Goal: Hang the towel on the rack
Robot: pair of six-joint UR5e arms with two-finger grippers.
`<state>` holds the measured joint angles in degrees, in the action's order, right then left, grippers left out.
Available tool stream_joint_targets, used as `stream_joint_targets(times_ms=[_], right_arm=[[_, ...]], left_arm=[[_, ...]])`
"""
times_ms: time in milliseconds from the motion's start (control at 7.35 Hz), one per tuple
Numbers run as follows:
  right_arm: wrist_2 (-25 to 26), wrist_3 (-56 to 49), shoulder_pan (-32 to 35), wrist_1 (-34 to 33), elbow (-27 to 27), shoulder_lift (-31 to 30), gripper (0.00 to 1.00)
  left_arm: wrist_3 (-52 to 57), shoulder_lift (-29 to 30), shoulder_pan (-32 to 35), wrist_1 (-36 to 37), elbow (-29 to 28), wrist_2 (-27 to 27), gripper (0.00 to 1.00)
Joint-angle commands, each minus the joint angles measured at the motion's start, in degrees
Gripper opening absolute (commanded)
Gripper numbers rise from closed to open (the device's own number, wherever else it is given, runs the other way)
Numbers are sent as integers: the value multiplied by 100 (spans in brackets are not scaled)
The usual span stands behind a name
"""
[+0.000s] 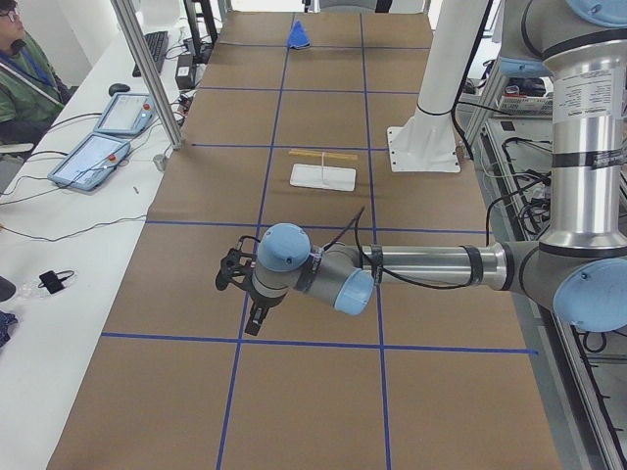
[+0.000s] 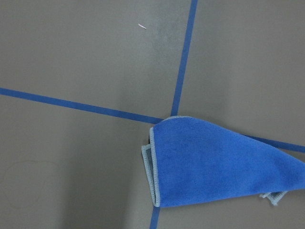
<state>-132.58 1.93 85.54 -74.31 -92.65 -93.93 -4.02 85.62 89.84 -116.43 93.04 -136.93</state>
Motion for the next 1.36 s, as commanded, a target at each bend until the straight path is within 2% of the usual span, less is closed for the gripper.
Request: stream_joint_targets(times_ms=[0, 136, 680, 1089, 1225], right_arm=[[22, 79, -527, 109, 421, 207, 100], [135, 88, -799, 109, 606, 365, 100], [1653, 27, -1731, 118, 941, 410, 100], [2384, -78, -2057, 109, 1047, 375, 100], [2395, -175, -2058, 118, 1108, 375, 100]], left_arm=[[24, 52, -28, -543, -223, 0, 98], [-19, 51, -36, -965, -425, 8, 98], [-20, 51, -36, -1039, -523, 0, 98], [-20, 51, -36, -1048, -523, -9, 98], [-20, 51, -36, -1048, -523, -9, 98]])
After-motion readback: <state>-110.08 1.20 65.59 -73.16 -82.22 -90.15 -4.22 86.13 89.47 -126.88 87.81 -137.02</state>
